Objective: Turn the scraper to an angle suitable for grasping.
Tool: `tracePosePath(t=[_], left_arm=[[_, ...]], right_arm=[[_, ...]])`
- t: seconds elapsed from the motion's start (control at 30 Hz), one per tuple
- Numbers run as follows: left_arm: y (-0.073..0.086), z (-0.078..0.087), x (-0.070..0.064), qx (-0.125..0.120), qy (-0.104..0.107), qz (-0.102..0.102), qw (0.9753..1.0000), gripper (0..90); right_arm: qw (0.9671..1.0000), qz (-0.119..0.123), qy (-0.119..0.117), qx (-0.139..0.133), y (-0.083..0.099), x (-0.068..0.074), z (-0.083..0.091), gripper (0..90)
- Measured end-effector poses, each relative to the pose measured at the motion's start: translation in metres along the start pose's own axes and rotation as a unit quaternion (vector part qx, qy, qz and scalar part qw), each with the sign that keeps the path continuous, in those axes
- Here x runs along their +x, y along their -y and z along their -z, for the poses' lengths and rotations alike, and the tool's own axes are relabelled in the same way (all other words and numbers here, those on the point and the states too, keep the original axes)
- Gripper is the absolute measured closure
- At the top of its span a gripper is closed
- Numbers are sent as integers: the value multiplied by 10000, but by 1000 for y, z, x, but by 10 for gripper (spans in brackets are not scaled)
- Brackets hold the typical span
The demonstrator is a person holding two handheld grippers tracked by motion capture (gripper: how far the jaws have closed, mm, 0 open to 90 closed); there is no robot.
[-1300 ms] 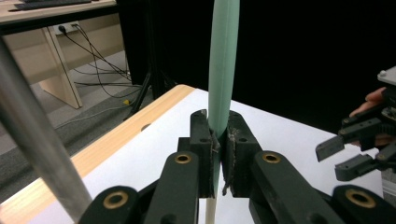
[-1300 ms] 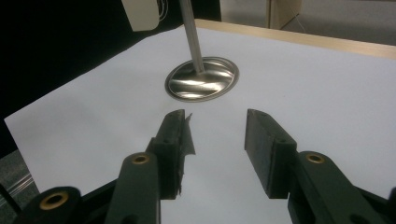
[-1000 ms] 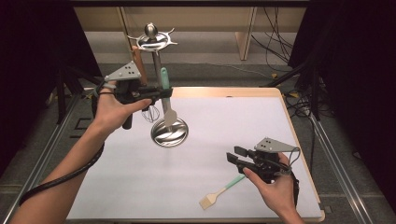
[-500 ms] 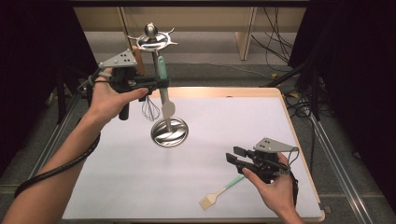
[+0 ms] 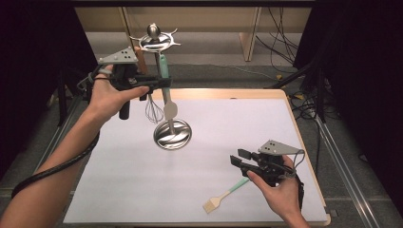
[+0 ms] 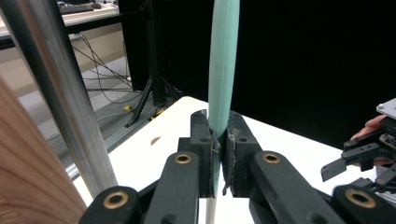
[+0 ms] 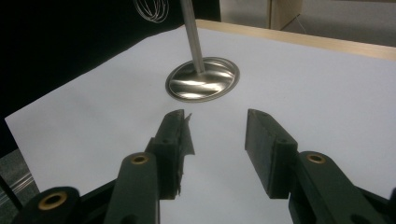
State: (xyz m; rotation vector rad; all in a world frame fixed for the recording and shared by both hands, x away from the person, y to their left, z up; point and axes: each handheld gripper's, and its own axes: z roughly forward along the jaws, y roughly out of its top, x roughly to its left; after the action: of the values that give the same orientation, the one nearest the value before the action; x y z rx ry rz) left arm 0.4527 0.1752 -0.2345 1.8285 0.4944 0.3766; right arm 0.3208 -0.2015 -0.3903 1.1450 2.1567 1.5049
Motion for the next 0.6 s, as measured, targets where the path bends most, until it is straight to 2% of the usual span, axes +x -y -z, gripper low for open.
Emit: tracePosePath(t=[0.03,0.07,0.13,0.17,0.2,0.23,0.27,0.3,0.33,0.37,0.47,0.5,0.6], left_arm=[[0,0,1,-2,5,-1,10000,830],[0,0,3,-8,17,-57,10000,830],[0,1,3,-31,9,12,10000,830],[1,2,-2,-66,30,426,9991,830],[1,2,-2,-52,34,422,9991,830],[1,2,-2,-44,30,418,9991,829],[1,2,-1,-6,22,426,9991,830],[1,2,0,10,39,458,9989,829],[2,2,1,6,33,500,9987,829],[2,2,2,3,28,531,9986,829],[5,2,7,-18,16,660,9978,828],[5,2,8,-53,17,701,9975,827],[6,2,10,-93,-36,733,9973,826]], right_arm=[[10000,8,6,0,0,0,0,585],[9999,148,18,-43,0,-2,-1,585],[9999,131,21,-29,-1,-2,0,585],[9999,149,30,-36,-1,-2,0,585],[9999,123,29,-20,-1,-2,0,585],[10000,-53,4,6,0,1,0,585],[10000,-91,-14,6,0,1,0,585],[10000,0,-3,8,0,0,-1,585],[9998,188,31,-41,0,-3,-2,585],[10000,87,-29,6,0,-1,-2,585],[9999,102,0,-11,0,-1,0,585],[10000,-30,15,-9,0,0,0,586],[10000,-69,-5,26,0,0,0,585]])
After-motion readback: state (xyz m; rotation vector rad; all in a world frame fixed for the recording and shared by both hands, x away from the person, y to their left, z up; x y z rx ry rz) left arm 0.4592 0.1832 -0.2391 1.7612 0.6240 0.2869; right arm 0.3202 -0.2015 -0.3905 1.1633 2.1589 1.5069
